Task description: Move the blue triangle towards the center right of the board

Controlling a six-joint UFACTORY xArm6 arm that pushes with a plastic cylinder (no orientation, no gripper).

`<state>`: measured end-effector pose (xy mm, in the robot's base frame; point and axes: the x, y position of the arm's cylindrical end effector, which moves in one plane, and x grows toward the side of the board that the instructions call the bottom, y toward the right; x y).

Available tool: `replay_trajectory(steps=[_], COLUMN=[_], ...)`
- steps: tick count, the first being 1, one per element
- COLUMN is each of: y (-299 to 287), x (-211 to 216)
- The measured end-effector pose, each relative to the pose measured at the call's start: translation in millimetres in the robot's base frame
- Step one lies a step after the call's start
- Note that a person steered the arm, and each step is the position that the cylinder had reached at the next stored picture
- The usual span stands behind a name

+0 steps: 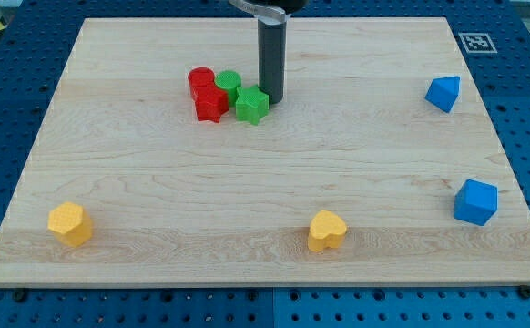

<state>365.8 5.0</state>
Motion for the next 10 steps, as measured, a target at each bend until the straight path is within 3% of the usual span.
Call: replay_trajectory(steps=[1, 6, 8, 10], y=[11, 58, 141, 225], x=[-18, -33, -41, -18])
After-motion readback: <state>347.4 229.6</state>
